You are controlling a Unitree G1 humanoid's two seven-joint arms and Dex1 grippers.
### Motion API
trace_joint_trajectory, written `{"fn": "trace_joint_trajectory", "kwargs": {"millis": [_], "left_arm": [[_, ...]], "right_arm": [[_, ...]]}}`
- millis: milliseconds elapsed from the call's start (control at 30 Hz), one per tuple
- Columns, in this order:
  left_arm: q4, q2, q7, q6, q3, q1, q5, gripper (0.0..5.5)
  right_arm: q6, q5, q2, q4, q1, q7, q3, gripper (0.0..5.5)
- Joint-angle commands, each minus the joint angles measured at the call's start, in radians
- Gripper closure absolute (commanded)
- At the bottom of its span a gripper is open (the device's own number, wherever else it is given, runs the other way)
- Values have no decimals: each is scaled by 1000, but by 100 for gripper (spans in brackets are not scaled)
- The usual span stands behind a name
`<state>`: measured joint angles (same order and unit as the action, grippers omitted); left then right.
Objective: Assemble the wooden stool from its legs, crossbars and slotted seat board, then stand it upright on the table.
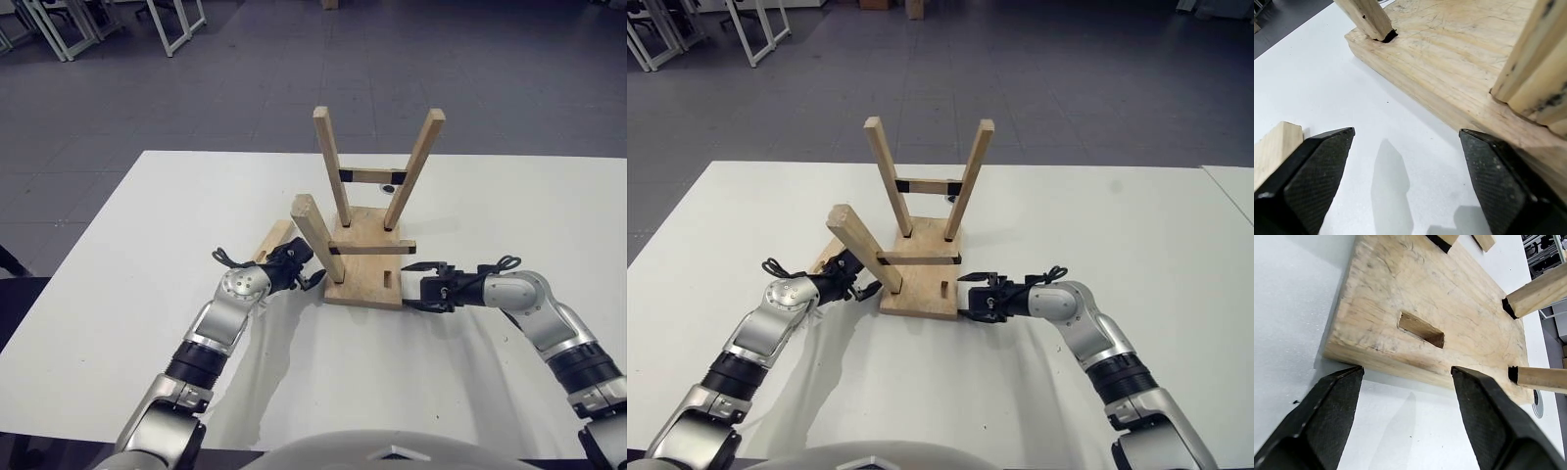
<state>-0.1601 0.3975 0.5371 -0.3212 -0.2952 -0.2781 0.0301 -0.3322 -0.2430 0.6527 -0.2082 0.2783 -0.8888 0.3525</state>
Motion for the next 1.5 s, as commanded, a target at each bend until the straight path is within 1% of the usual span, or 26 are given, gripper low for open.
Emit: {"fn": "trace_joint_trajectory", "kwargs": {"millis": [33, 133, 200, 267, 333, 400, 467, 600, 667, 767, 833, 867, 933, 1000, 1067, 1133, 1167, 1200, 1267, 1333, 1400, 1433, 1500], "left_arm": [[63, 17, -58, -10, 109, 1, -7, 153], [225, 37, -153, -44, 301, -2, -53, 153], [383, 21, -214, -159, 440, -115, -145, 153], [499, -50, -297, -363, 529, -283, -285, 153], [568, -156, -398, -602, 598, -440, -431, 153], [616, -244, -459, -798, 616, -534, -530, 153], [661, -291, -490, -935, 599, -556, -570, 153], [759, -375, -551, -1151, 614, -508, -588, 153], [809, -376, -560, -1206, 610, -478, -575, 153], [838, -377, -558, -1240, 613, -464, -563, 153], [834, -374, -553, -1229, 616, -478, -553, 153], [827, -368, -549, -1195, 616, -495, -549, 153], [827, -370, -535, -989, 670, -544, -544, 153], [855, -348, -535, -854, 723, -582, -547, 153], [859, -307, -527, -807, 739, -610, -568, 153], [847, -268, -503, -823, 720, -622, -606, 153], [850, -271, -503, -855, 704, -609, -625, 153], [855, -293, -506, -884, 685, -570, -651, 153], [857, -391, -520, -938, 639, -423, -698, 153], [827, -389, -500, -928, 535, -220, -676, 153], [799, -380, -482, -896, 468, -32, -650, 153], [797, -383, -481, -878, 465, 3, -651, 153], [787, -374, -493, -815, 491, -45, -649, 153]], "right_arm": [[19, -17, -7, 6, 19, 19, -2, 220], [49, -40, -2, 36, 11, 48, -15, 220], [70, -55, -10, 52, 0, 68, -14, 220], [85, -58, -13, 60, -6, 75, -11, 220], [90, -63, -17, 55, 2, 82, -6, 220], [92, -74, -22, 50, 3, 95, -2, 220], [94, -79, -26, 53, 0, 100, 1, 220], [99, -83, -25, 56, -5, 107, 1, 220], [97, -84, -26, 47, 4, 106, 4, 220], [92, -85, -23, 39, 7, 104, 8, 220], [92, -85, -24, 35, 10, 105, 7, 220], [91, -84, -22, 35, 8, 106, 6, 220], [89, -85, -20, 34, 7, 100, 12, 220], [84, -87, -25, 21, 16, 99, 17, 220], [82, -89, -30, 8, 25, 104, 20, 220], [80, -90, -29, 2, 25, 106, 23, 220], [78, -91, -28, 0, 24, 108, 23, 220], [77, -93, -27, -2, 25, 109, 24, 220], [75, -95, -27, -4, 23, 112, 25, 220], [73, -97, -26, -2, 16, 116, 27, 220], [65, -101, -19, -5, 11, 117, 30, 220], [62, -102, -15, -6, 8, 119, 29, 220], [63, -102, -10, -7, 5, 121, 26, 220]]}}
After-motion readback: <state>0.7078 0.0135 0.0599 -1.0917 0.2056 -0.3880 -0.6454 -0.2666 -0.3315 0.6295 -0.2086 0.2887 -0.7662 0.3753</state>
